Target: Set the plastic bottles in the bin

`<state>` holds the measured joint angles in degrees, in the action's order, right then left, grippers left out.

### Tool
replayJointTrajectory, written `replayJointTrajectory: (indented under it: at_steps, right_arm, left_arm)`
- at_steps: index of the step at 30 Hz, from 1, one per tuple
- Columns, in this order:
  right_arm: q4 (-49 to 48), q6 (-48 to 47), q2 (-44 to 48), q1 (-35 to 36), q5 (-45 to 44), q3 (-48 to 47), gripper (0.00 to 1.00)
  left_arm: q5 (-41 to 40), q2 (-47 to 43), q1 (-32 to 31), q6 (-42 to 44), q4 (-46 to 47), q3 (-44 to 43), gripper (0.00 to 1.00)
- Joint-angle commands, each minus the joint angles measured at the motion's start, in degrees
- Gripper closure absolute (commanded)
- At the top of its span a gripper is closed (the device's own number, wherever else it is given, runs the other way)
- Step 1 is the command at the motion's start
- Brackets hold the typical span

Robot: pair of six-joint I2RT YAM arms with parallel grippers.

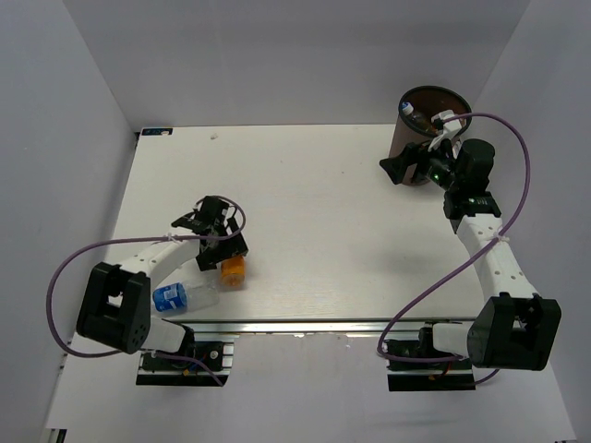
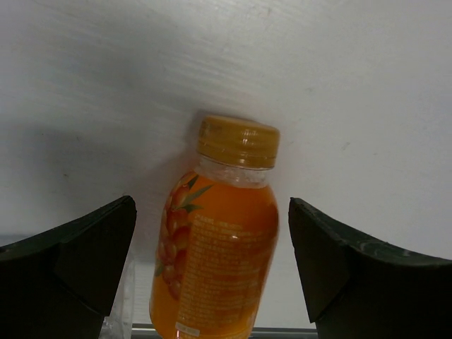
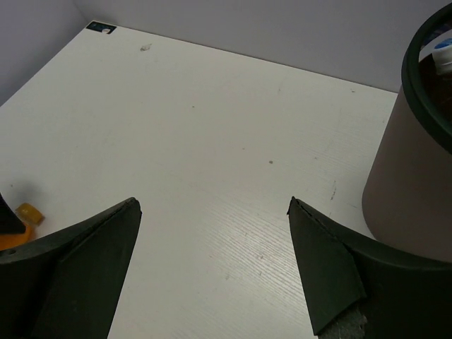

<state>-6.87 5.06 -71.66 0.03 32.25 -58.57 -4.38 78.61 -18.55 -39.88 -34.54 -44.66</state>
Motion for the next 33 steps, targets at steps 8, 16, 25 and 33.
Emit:
replayJointTrajectory:
  at_steps: [8,16,25,33]
  right_arm:
    - [-4.28,1.79,0.11,-0.12,-0.7,-0.23,0.11]
    - [-5.78,4.6,-2.08,-0.12,4.57,-1.11,0.11]
    - [-7.98,7.42,-5.86,5.15,17.93,-2.78,0.11]
    - [-25.26,22.07,-7.97,12.09,22.68,1.69,0.11]
  left_arm:
    - [-1.33,6.11,-2.9,1.82,0.18,-2.71,0.21]
    - [-0.1,8.49,-4.13,3.58,1.15,-7.53,0.63]
    - [9.89,4.63,-7.55,9.99,11.94,-15.36,0.79]
    - [28.01,-1.08,-13.61,21.76,29.26,-13.0,0.82]
